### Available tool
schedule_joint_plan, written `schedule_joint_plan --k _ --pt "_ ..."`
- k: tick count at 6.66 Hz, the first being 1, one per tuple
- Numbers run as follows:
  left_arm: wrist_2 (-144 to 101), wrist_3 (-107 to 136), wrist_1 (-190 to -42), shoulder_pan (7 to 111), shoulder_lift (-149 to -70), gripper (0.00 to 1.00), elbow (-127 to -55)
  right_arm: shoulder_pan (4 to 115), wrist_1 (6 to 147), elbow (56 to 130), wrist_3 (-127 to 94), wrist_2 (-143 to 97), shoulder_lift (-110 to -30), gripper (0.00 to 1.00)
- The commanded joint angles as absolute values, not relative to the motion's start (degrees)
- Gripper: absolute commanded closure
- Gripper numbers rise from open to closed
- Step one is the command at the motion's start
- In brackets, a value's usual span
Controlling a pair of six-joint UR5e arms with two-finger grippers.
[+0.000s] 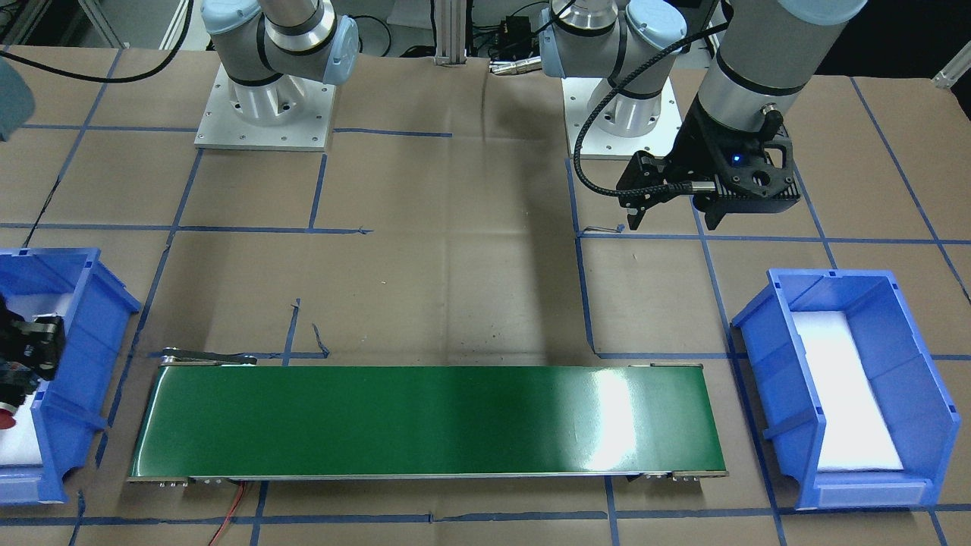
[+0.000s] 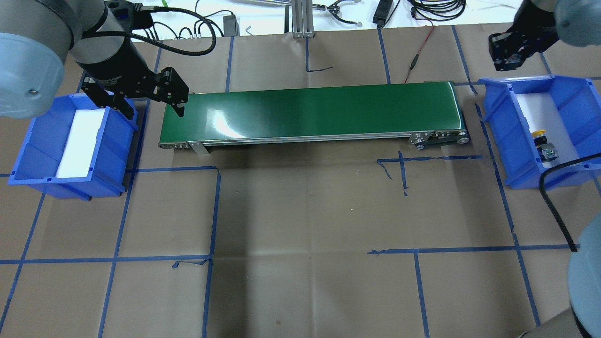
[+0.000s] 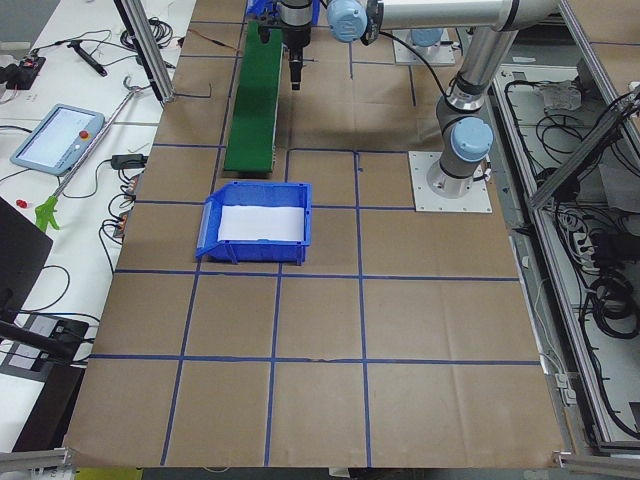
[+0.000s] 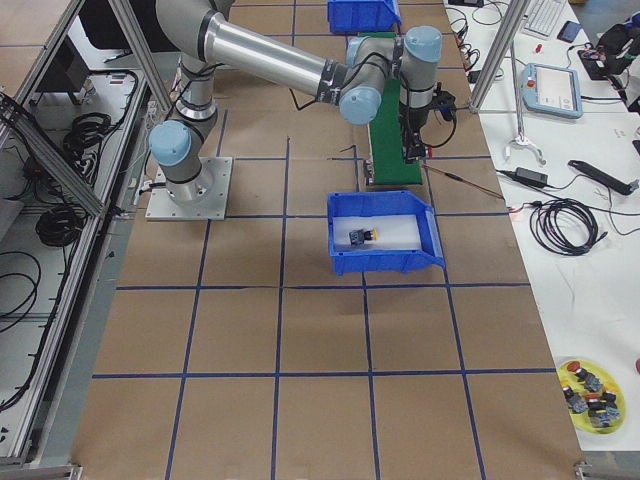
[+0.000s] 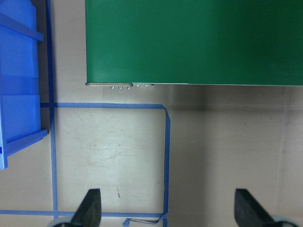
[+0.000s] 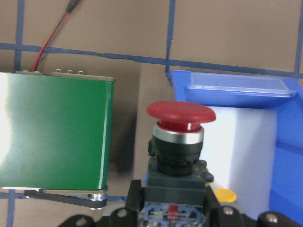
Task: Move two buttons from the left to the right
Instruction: 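Carry the red button with the right gripper into the blue bin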
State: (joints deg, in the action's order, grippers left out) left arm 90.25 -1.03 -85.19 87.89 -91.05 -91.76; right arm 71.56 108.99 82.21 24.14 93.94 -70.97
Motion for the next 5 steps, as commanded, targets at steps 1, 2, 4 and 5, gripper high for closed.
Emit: schedule_joint_plan --k 1,2,4,5 --pt "90.2 -1.0 -85.2 87.9 -91.1 0.00 -91.8 64.9 109.1 82.5 33.4 91.9 -71.0 0.99" --pt "90.2 -1.0 -85.2 87.9 -91.1 0.00 -91.8 64.0 109.8 84.4 34.7 91.7 -70.8 0.99" --pt "90.2 -1.0 -85.2 87.9 -91.2 0.00 -91.7 60.6 117.6 89.5 39.1 87.7 -70.1 0.99" --pt "90.2 -1.0 -85.2 87.9 -91.1 0.00 -91.7 59.7 118.0 89.6 40.1 87.5 -68.1 0.99"
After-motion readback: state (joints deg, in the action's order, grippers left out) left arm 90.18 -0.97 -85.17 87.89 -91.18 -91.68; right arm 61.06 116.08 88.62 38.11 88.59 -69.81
